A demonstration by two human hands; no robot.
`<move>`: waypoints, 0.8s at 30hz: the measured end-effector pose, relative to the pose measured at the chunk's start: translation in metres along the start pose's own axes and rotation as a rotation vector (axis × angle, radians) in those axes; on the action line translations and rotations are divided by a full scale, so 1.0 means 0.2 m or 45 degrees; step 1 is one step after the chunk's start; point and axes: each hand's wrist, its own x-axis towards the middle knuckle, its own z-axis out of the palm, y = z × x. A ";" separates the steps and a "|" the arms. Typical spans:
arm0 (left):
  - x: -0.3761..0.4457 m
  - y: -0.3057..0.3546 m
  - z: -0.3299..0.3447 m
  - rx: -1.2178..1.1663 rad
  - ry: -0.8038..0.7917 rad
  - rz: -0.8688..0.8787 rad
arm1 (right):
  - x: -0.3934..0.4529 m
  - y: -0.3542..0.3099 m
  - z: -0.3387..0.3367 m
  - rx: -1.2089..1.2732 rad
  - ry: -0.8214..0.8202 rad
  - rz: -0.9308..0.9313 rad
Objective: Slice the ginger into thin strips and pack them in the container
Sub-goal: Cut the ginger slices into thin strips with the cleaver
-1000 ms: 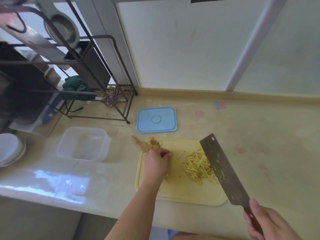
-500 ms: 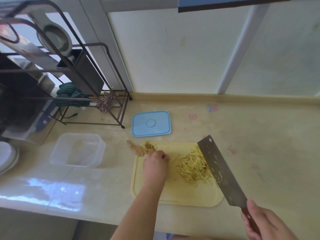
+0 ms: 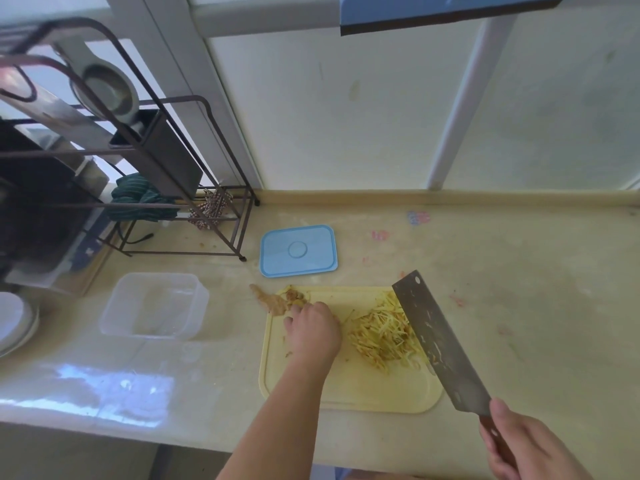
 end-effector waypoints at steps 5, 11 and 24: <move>-0.04 -0.03 0.00 -0.282 0.096 0.042 | 0.01 -0.05 0.00 0.059 -0.165 0.066; -0.17 -0.02 -0.14 -2.040 -0.329 -0.646 | 0.08 -0.20 0.09 0.023 -0.289 0.015; -0.45 0.09 -0.21 -2.446 -0.556 -0.752 | 0.21 -0.39 0.46 -0.201 0.094 -0.397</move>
